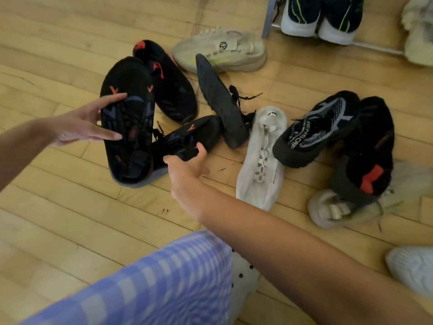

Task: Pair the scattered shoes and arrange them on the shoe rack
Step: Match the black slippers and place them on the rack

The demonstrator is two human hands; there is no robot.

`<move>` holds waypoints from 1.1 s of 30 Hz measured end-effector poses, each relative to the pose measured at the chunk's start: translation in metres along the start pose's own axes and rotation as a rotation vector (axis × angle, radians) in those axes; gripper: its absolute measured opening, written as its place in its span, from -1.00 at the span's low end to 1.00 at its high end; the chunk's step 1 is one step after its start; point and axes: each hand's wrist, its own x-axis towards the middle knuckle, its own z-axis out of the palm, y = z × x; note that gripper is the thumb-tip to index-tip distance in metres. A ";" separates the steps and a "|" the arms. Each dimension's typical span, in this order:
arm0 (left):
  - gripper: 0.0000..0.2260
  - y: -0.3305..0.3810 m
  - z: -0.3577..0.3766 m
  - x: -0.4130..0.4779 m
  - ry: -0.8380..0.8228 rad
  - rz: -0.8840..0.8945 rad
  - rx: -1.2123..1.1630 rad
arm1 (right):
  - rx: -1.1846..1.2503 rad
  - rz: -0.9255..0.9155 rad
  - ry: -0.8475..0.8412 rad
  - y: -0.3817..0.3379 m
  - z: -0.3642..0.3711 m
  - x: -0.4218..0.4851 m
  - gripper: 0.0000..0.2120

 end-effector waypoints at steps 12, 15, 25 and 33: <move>-0.17 -0.003 0.005 -0.005 0.023 -0.031 0.059 | -0.308 -0.161 0.006 0.031 0.023 0.017 -0.30; -0.18 -0.005 0.002 -0.006 0.035 -0.047 0.048 | -0.381 -0.215 0.008 0.034 0.022 0.020 -0.27; -0.05 -0.008 -0.011 -0.005 0.034 -0.042 0.017 | -0.494 -0.123 -0.005 0.015 0.018 0.022 -0.29; -0.14 -0.026 -0.038 -0.003 -0.033 -0.002 0.218 | -0.767 -0.149 -0.151 -0.009 -0.037 0.018 -0.37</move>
